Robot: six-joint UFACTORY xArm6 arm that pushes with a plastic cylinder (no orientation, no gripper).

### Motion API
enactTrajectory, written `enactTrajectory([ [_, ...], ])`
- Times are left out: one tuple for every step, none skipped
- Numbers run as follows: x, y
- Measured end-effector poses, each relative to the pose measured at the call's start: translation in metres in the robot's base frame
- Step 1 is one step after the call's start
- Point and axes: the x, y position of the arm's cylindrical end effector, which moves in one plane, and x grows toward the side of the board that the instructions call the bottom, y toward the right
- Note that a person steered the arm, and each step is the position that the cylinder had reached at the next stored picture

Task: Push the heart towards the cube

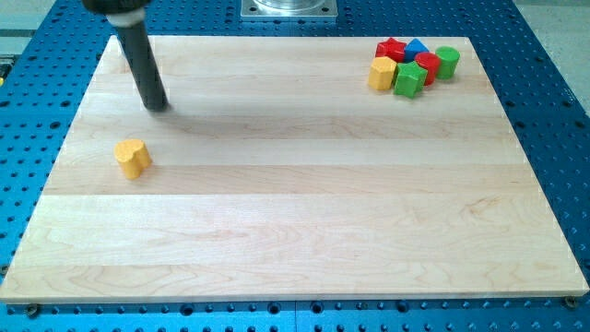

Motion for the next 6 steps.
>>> enactTrajectory([
  [0.101, 0.006],
  [0.110, -0.004],
  [0.120, -0.019],
  [0.112, -0.043],
  [0.054, -0.032],
  [-0.002, -0.024],
])
